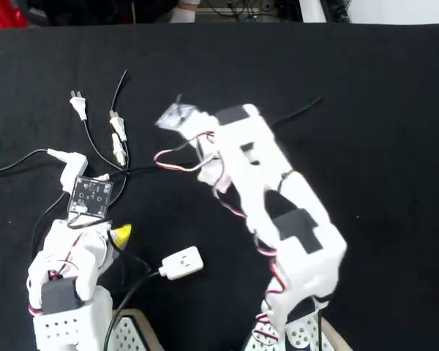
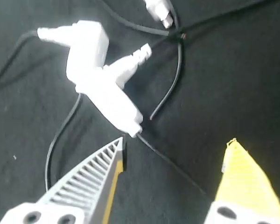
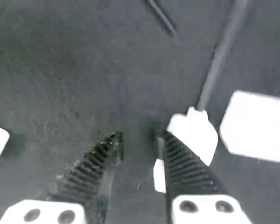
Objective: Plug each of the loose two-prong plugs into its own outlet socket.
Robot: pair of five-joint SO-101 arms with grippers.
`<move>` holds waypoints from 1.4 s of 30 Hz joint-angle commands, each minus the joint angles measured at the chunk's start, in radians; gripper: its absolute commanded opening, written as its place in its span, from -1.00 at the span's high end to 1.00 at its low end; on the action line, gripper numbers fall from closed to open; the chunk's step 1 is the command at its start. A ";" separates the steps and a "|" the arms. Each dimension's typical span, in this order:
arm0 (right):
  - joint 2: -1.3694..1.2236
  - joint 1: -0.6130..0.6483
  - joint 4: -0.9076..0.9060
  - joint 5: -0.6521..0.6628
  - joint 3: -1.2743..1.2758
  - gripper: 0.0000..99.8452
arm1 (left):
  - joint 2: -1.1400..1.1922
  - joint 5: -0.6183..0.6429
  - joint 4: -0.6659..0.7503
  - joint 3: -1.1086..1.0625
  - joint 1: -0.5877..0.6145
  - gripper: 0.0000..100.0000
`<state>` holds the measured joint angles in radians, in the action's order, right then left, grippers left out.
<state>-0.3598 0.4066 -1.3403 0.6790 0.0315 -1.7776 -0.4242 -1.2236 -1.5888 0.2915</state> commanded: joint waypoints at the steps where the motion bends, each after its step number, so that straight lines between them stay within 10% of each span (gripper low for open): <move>1: -0.041 0.049 0.014 0.058 -0.127 0.71 | 0.008 -0.084 0.020 -0.031 0.033 0.34; 34: -0.374 -0.104 0.106 0.132 -0.358 0.95 | 0.008 -0.190 0.018 -0.065 0.041 0.34; 42: -0.372 -0.091 -0.147 0.091 -0.674 0.98 | 0.008 -0.192 0.018 -0.065 0.041 0.34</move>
<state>-0.7495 0.3069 -1.3924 0.7818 -0.4856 -1.7729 -0.6038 -1.2236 -1.6563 0.3253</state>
